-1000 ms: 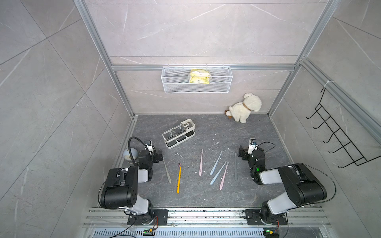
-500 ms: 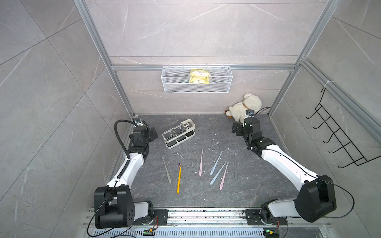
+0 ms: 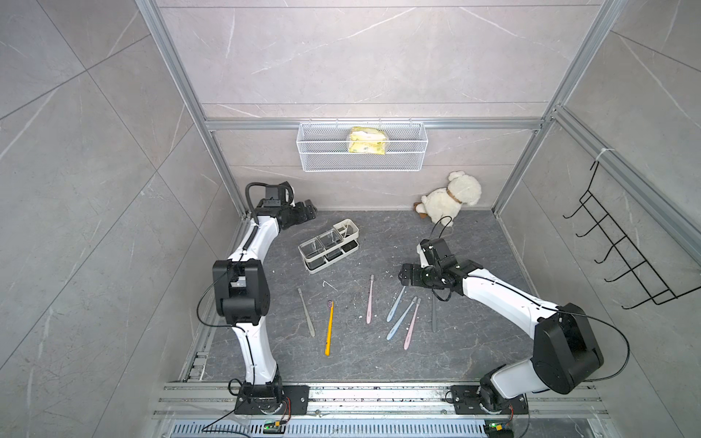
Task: Place the toothbrush into the toothbrush holder
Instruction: Move the toothbrush holder to the center of the board.
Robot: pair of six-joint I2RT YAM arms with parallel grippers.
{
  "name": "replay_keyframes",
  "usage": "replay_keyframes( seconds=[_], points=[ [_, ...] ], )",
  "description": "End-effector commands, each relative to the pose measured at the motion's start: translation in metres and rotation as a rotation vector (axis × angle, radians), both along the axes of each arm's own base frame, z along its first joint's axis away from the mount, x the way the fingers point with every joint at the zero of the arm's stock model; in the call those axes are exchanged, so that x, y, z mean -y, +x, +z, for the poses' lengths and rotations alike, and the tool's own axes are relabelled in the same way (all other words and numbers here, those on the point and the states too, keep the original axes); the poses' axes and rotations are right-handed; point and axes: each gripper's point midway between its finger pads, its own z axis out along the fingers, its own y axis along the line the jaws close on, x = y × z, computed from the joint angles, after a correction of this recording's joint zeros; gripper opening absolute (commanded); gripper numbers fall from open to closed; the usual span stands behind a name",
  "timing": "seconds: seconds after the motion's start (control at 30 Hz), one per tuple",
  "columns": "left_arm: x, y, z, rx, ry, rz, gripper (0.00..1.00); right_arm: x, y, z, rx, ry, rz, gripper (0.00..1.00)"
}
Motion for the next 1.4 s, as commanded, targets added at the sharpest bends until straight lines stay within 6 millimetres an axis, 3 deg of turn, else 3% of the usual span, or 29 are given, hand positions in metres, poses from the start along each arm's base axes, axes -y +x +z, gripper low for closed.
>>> replay_keyframes(
  seconds=[0.0,0.23,0.43,0.9,0.97,1.0,1.37],
  points=[
    [0.043,0.004,-0.001,-0.045,-0.135,-0.121,0.96,-0.016,-0.008,0.016,-0.015,0.088,0.033,1.0],
    [0.106,0.022,-0.042,-0.096,-0.247,-0.284,0.96,-0.02,-0.022,0.008,-0.05,0.117,0.056,1.0],
    [0.146,0.011,-0.051,-0.122,-0.327,-0.419,0.94,-0.012,-0.035,0.001,-0.063,0.1,0.055,1.0],
    [0.182,-0.062,-0.063,-0.202,-0.321,-0.621,0.88,0.015,-0.064,-0.021,-0.165,0.033,-0.04,1.0],
    [0.188,-0.076,-0.072,-0.225,-0.32,-0.659,0.82,0.017,-0.068,-0.024,-0.175,0.032,-0.046,1.0],
    [0.191,-0.081,-0.057,-0.196,-0.324,-0.688,0.78,0.018,-0.069,-0.026,-0.18,0.03,-0.046,1.0],
    [0.23,-0.129,-0.053,-0.185,-0.268,-0.823,0.77,0.032,-0.079,-0.028,-0.187,-0.031,-0.056,1.0]
  ],
)
